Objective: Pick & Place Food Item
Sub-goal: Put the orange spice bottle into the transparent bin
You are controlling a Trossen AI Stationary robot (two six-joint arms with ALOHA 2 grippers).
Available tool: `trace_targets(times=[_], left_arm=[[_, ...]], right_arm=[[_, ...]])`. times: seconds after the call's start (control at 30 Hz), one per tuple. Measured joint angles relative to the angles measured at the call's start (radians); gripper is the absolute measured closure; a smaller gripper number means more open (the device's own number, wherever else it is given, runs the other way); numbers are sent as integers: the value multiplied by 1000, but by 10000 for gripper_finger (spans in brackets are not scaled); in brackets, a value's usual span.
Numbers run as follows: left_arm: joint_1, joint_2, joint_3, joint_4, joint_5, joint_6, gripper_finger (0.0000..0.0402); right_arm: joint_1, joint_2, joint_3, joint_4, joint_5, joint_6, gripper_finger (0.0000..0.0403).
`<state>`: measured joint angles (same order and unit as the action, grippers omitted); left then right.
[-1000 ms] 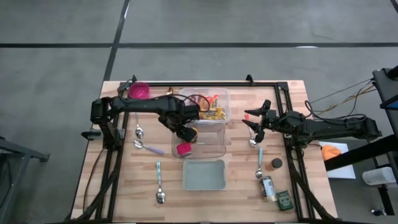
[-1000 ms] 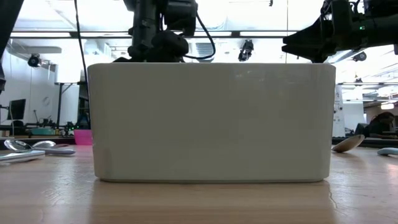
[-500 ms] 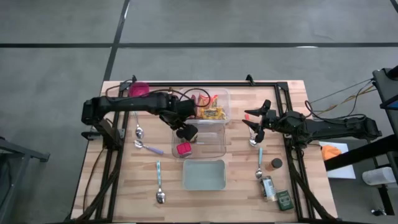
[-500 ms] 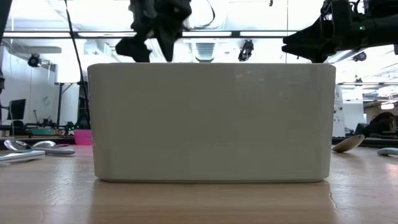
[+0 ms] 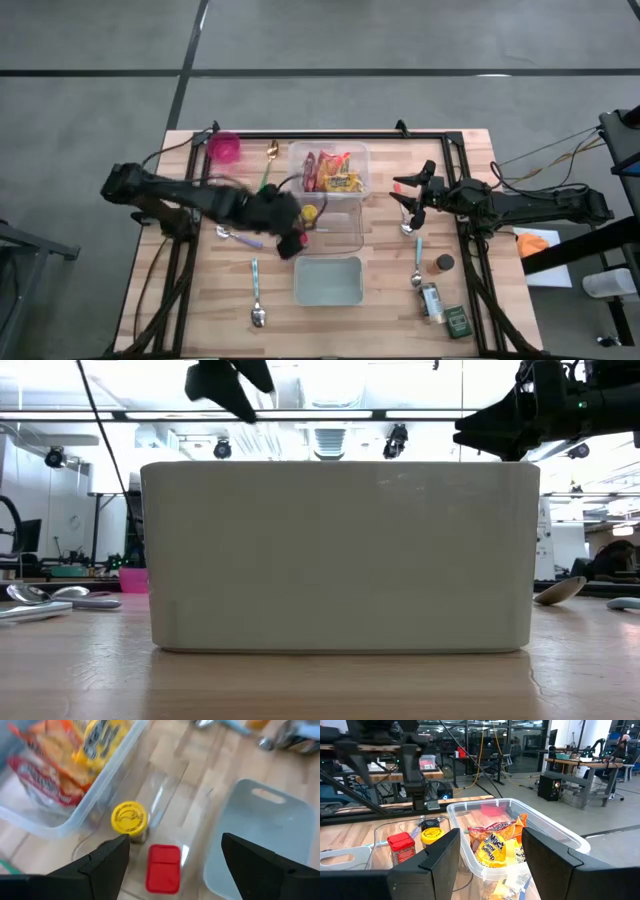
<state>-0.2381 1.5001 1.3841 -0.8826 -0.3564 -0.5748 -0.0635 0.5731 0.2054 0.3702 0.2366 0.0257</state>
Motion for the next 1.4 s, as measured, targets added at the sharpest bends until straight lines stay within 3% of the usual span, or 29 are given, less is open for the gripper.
trace_targets(times=[0.17,0.33,0.5,0.63,0.9,1.07,1.4], left_arm=[[-137,-139,-176,146,-169,7,84],[-230,-314,-354,267,-246,65,85],[-264,-510,-563,544,-318,240,85],[-265,-662,-740,773,-270,364,85],[-265,-929,-957,961,-161,510,85],[-265,-1038,-1019,995,-129,648,85],[-264,-1235,-1138,984,-129,676,85]], right_arm=[[0,0,0,0,0,0,192],[0,0,0,0,0,0,192],[0,0,0,1,0,0,192],[0,0,0,1,0,0,192],[0,0,0,1,0,0,192],[0,0,0,1,0,0,192],[0,0,0,1,0,0,192]])
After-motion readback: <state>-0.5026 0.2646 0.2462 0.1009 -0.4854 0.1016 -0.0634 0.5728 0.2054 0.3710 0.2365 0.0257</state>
